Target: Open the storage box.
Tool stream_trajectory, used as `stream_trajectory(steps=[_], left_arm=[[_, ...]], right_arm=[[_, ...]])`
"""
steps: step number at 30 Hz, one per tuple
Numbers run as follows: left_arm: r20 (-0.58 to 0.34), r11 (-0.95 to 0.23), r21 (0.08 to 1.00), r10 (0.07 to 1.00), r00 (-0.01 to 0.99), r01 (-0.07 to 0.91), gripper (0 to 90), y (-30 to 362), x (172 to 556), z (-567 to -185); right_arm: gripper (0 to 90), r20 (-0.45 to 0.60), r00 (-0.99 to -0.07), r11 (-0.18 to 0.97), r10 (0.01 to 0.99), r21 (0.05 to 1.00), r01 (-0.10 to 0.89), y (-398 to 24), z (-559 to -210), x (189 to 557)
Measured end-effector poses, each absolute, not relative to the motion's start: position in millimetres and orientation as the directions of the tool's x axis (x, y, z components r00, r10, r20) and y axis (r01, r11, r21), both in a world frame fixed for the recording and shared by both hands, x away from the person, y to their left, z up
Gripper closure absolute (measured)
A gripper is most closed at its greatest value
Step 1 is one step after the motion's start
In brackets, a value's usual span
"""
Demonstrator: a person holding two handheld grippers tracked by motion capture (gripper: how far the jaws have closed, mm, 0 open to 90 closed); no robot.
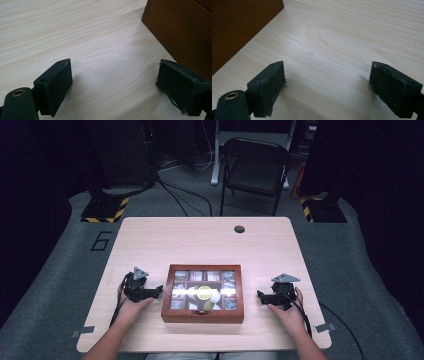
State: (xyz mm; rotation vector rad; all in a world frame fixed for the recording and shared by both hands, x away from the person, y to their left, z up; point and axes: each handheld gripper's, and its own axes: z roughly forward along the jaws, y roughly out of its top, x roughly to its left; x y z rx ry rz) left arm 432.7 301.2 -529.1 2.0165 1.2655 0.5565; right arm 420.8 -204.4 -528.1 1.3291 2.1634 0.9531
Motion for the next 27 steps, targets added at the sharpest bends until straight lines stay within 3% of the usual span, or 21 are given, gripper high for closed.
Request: stream_trajectory(steps=[14,21,27], left_arm=[[0.002,-0.306,0.741,0.891,0.453,0.598,15.0,303,430,-529],[-0.002,-0.288,0.752,0.899,0.439,0.593,22.7,307,425,-529],[-0.076,-0.214,0.746,0.913,0.401,0.631,28.6,316,421,-524]], right_arm=[[12.9,0.002,-0.447,0.299,0.895,0.742,0.6,-204,-528,422],[17.3,0.002,-0.446,0.296,0.895,0.746,0.597,-204,-528,424],[28.9,0.01,-0.448,0.295,0.894,0.74,0.604,-207,-525,424]])
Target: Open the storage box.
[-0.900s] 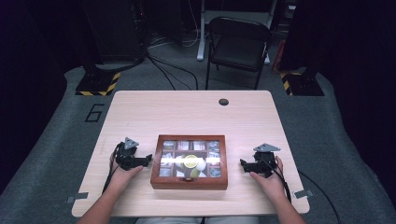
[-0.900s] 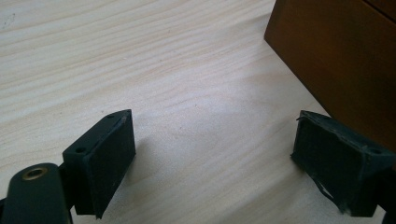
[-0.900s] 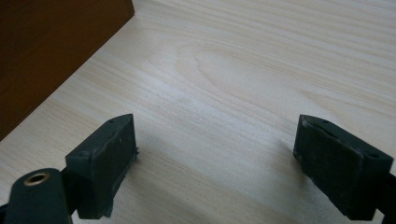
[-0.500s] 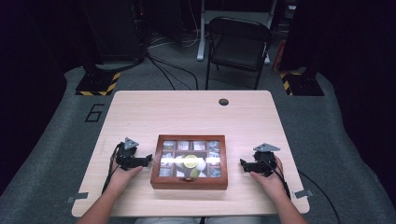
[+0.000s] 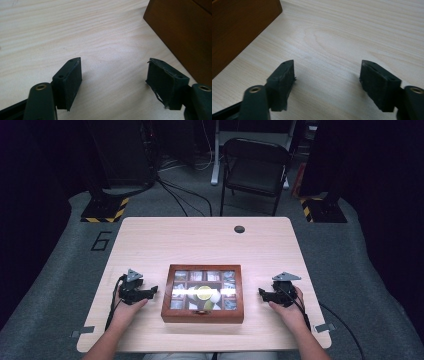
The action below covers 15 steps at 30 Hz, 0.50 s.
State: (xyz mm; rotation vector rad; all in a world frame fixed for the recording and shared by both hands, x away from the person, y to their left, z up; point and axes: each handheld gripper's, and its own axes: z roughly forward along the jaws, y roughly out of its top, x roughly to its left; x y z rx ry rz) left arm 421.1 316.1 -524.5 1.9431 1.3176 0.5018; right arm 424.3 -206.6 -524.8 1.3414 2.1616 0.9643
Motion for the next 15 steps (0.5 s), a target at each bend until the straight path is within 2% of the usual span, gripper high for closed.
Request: stream_trajectory(steps=[2,5,15], left_arm=[[-0.103,-0.2,0.74,0.91,0.401,0.643,29.9,317,420,-523],[-0.082,-0.236,0.733,0.9,0.428,0.638,31.2,316,417,-521],[-0.079,-0.269,0.754,0.869,0.489,0.599,31.8,307,402,-505]], right_arm=[[35.8,0.014,-0.446,0.29,0.895,0.742,0.605,-208,-524,425],[38.9,0.042,-0.447,0.279,0.894,0.728,0.626,-210,-520,426],[38.2,0.037,-0.496,0.283,0.867,0.784,0.553,-200,-497,404]])
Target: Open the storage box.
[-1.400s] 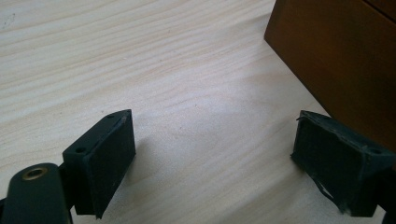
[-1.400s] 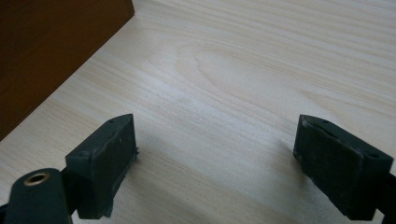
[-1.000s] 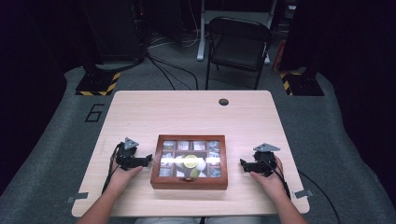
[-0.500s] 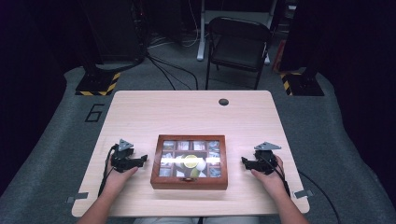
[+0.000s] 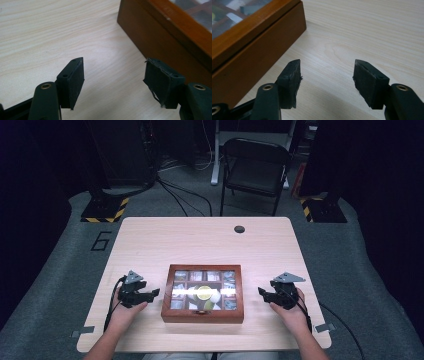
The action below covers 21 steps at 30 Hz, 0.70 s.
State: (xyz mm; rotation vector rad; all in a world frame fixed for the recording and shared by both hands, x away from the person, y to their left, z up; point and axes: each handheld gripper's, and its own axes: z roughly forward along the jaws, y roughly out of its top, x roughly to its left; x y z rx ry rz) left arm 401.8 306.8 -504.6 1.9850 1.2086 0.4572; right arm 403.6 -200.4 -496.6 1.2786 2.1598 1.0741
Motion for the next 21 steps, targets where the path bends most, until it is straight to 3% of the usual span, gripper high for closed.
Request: stream_trajectory(steps=[13,21], left_arm=[[-0.13,-0.221,0.783,0.855,0.501,0.581,31.8,304,381,-488],[-0.118,-0.231,0.791,0.851,0.512,0.567,31.8,303,367,-481]], right_arm=[[35.6,0.063,-0.52,0.256,0.852,0.816,0.518,-191,-480,381],[35.1,0.025,-0.557,0.299,0.83,0.823,0.482,-182,-475,367]])
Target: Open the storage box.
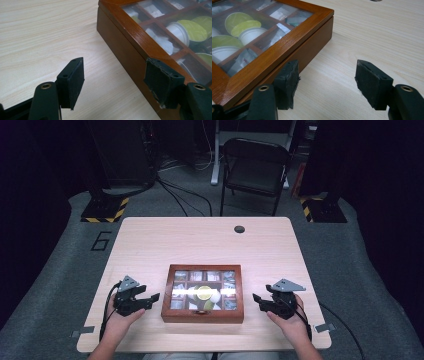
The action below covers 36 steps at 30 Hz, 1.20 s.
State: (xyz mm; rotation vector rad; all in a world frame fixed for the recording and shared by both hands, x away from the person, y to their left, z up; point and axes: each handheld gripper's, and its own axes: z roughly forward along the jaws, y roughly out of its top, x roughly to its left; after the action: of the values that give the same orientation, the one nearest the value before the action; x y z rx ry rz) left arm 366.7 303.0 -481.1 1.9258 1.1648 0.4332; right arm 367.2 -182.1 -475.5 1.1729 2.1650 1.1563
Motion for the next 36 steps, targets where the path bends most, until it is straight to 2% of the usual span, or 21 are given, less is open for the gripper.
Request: stream_trajectory(steps=[36], left_arm=[[-0.154,-0.237,0.804,0.803,0.576,0.546,32.4,288,319,-472]], right_arm=[[36.8,0.047,-0.637,0.313,0.769,0.842,0.439,-165,-466,324]])
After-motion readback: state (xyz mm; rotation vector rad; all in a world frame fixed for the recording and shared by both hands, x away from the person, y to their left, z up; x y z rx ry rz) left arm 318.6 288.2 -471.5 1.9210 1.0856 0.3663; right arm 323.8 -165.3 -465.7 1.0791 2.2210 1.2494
